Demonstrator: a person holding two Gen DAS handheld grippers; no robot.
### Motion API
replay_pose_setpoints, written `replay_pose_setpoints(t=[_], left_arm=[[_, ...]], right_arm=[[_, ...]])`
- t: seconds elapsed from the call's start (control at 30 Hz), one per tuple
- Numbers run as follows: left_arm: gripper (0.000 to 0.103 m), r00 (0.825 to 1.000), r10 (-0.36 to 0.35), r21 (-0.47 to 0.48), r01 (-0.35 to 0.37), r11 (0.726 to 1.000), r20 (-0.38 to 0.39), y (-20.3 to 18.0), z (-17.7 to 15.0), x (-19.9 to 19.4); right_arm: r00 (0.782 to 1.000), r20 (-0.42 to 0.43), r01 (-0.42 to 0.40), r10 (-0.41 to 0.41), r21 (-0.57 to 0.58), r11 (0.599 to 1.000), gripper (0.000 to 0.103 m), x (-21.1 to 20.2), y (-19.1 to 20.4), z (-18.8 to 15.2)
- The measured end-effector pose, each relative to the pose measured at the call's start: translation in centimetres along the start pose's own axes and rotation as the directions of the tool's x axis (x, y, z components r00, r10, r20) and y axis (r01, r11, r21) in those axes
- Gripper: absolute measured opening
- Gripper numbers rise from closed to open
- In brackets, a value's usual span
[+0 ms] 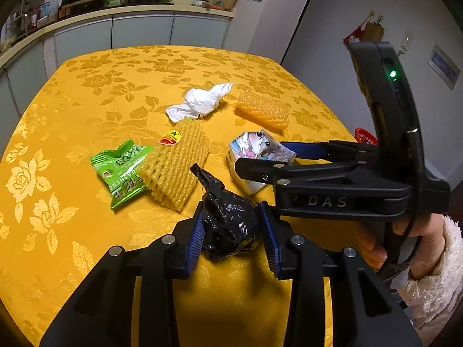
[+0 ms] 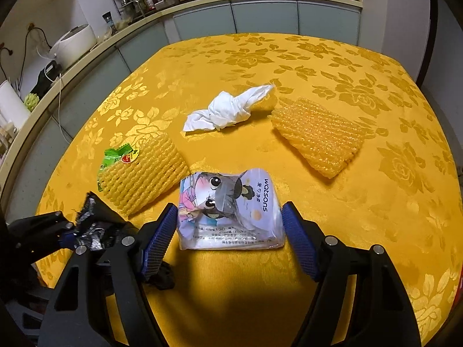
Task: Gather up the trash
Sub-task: 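Grasp the Watsons wipes pack with the right gripper while the left holds the black bag, then carry the black bag and Watsons pack over the red basket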
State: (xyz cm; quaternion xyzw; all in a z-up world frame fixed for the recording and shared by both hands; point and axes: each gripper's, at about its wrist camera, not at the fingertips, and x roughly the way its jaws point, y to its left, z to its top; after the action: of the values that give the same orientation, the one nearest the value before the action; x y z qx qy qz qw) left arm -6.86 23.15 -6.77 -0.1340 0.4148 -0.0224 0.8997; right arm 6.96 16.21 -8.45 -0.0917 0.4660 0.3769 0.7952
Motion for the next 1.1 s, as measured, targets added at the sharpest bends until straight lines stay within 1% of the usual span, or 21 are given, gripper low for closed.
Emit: replay_pose_setpoints(t=[0.17, 0.33, 0.5, 0.7, 1.1], left_arm=[[0.035, 1.0, 0.01, -0.002, -0.009, 1.0, 0.015, 0.0, 0.1, -0.6], [0.035, 0.999, 0.018, -0.003, -0.017, 1.0, 0.036, 0.0, 0.2, -1.3], [0.035, 0.998, 0.031, 0.003, -0.031, 1.0, 0.06, -0.1, 0.7, -2.1], [0.035, 0.997, 0.028, 0.021, -0.03, 0.999, 0.079, -0.9, 1.4, -2.4], [0.035, 0.994, 0.013, 0.084, -0.022, 0.996, 0.107, -3.3, 3.3, -2.7]], right_arm=[[1.0, 0.004, 0.002, -0.002, 0.003, 1.0, 0.066, 0.0, -0.2, -0.1], [1.0, 0.017, -0.007, 0.007, 0.018, 1.0, 0.065, -0.5, -0.4, -0.3], [0.998, 0.067, -0.012, 0.009, 0.037, 0.999, 0.065, -2.3, -0.8, -0.4], [0.992, 0.128, -0.007, -0.003, 0.079, 0.997, 0.065, -4.8, -2.3, -0.3], [0.973, 0.223, 0.019, -0.059, 0.177, 0.984, 0.065, -9.6, -6.1, -0.7]])
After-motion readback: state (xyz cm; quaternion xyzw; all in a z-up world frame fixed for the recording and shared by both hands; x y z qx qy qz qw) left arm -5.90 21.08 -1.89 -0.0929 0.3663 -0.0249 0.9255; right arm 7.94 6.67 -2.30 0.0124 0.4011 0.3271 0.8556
